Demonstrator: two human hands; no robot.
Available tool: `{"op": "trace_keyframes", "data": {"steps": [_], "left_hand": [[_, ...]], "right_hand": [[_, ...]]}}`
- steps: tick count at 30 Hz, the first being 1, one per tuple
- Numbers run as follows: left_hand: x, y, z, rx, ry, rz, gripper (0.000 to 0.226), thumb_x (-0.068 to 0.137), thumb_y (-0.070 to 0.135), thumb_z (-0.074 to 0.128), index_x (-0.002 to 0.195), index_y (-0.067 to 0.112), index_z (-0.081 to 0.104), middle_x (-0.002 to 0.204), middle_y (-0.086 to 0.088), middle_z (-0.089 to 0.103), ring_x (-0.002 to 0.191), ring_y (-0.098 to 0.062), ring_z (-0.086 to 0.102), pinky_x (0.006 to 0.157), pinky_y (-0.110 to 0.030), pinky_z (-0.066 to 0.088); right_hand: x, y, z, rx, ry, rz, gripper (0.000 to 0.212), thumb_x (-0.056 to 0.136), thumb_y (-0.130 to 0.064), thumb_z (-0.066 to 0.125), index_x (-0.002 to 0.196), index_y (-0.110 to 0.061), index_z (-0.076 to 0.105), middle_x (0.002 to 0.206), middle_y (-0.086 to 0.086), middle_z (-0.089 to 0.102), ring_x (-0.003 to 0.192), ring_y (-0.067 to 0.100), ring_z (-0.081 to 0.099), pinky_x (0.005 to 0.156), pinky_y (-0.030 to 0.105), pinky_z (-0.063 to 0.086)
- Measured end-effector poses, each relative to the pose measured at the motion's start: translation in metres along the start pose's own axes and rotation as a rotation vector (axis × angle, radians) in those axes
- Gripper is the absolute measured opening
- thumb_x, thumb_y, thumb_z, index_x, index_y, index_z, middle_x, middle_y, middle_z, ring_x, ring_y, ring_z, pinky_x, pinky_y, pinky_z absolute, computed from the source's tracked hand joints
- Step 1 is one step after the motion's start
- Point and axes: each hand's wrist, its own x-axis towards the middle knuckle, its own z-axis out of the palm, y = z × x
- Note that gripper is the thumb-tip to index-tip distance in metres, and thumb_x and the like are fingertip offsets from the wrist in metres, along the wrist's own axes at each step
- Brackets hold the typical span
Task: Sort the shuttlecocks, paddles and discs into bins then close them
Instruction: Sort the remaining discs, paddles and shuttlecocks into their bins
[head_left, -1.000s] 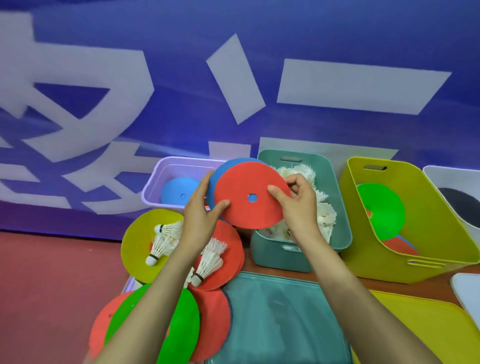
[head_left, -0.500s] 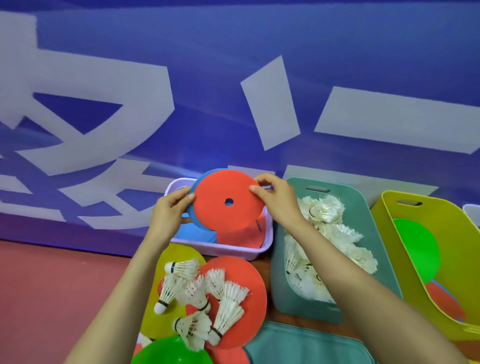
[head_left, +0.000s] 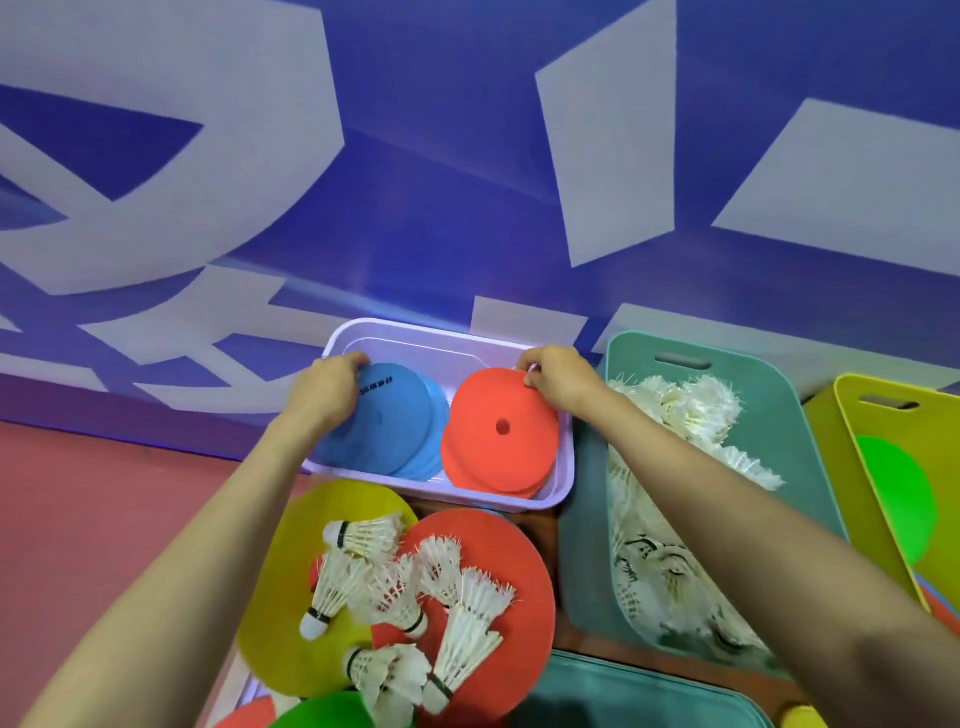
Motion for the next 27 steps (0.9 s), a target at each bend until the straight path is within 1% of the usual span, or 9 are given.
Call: {"op": "trace_keyframes", "data": {"steps": [2,6,10,12,14,19,21,24,27], "left_hand": [[0.011,0.001,0.004,-0.026,-0.089,0.009,0.038,0.093,0.001,0.037,0.125,0.012,0.054,0.125,-0.017,0.058,0.111,-0.038,0.052,0.088,-0.038,0.04],[0.034,0.006,0.016,-0.039,-0.218,0.022,0.036,0.096,0.003,0.038,0.129,0.008,0.053,0.131,-0.018,0.054,0.118,-0.035,0.05,0.094,-0.034,0.037],[0.046,0.007,0.037,-0.033,-0.213,0.014,0.044,0.092,0.0,0.043,0.134,0.01,0.048,0.136,-0.019,0.047,0.124,-0.034,0.045,0.102,-0.036,0.035],[0.046,0.011,0.044,0.011,-0.203,0.039,0.052,0.092,0.003,0.047,0.142,0.009,0.037,0.142,-0.021,0.036,0.129,-0.037,0.037,0.107,-0.04,0.031],[0.044,0.014,0.05,0.06,-0.218,0.087,0.057,0.092,0.009,0.051,0.145,0.009,0.03,0.144,-0.019,0.032,0.13,-0.038,0.035,0.109,-0.042,0.029],[0.029,0.02,0.057,-0.022,-0.366,0.111,0.054,0.092,0.014,0.055,0.142,0.009,0.037,0.146,-0.016,0.036,0.134,-0.028,0.035,0.108,-0.031,0.025],[0.018,0.026,0.049,-0.081,-0.32,0.129,0.053,0.091,0.018,0.057,0.14,0.008,0.04,0.144,-0.016,0.038,0.134,-0.028,0.035,0.108,-0.031,0.025],[-0.015,0.038,0.031,-0.188,-0.183,0.175,0.047,0.092,0.018,0.056,0.136,0.008,0.044,0.141,-0.014,0.042,0.128,-0.029,0.042,0.107,-0.032,0.028],[-0.069,0.049,0.014,-0.244,-0.075,0.227,0.041,0.093,0.016,0.054,0.133,0.011,0.048,0.139,-0.011,0.044,0.127,-0.028,0.043,0.106,-0.033,0.03]], "right_hand": [[0.012,0.002,0.005,-0.045,-0.097,-0.022,0.024,0.089,-0.008,0.056,0.111,-0.012,0.066,0.118,0.01,0.063,0.111,0.027,0.055,0.087,0.029,0.042],[0.028,0.002,0.017,-0.051,-0.212,-0.04,0.023,0.088,-0.009,0.059,0.11,-0.011,0.066,0.114,0.01,0.065,0.091,0.016,0.053,0.076,0.021,0.037],[0.037,0.004,0.034,-0.178,-0.233,-0.035,0.027,0.086,-0.002,0.054,0.11,-0.005,0.065,0.117,0.013,0.063,0.106,0.03,0.057,0.086,0.031,0.045],[0.037,0.005,0.039,-0.287,-0.224,-0.043,0.027,0.085,0.001,0.048,0.108,-0.001,0.062,0.116,0.018,0.061,0.105,0.034,0.057,0.084,0.035,0.047],[0.035,0.005,0.041,-0.371,-0.224,-0.055,0.028,0.085,0.002,0.044,0.109,0.001,0.059,0.117,0.021,0.059,0.106,0.036,0.056,0.083,0.035,0.046],[0.025,0.001,0.043,-0.46,-0.343,-0.071,0.037,0.083,-0.006,0.056,0.12,-0.006,0.056,0.121,0.017,0.058,0.109,0.033,0.056,0.084,0.033,0.048],[0.016,-0.003,0.038,-0.439,-0.336,-0.089,0.043,0.084,-0.008,0.058,0.126,-0.007,0.053,0.125,0.015,0.055,0.114,0.032,0.053,0.088,0.034,0.046],[-0.011,-0.013,0.025,-0.354,-0.274,-0.144,0.054,0.086,-0.017,0.062,0.136,-0.013,0.043,0.132,0.014,0.047,0.121,0.031,0.046,0.095,0.035,0.04],[-0.053,-0.024,0.015,-0.268,-0.197,-0.195,0.056,0.087,-0.024,0.063,0.138,-0.017,0.041,0.134,0.013,0.044,0.122,0.032,0.044,0.099,0.036,0.037]]}}
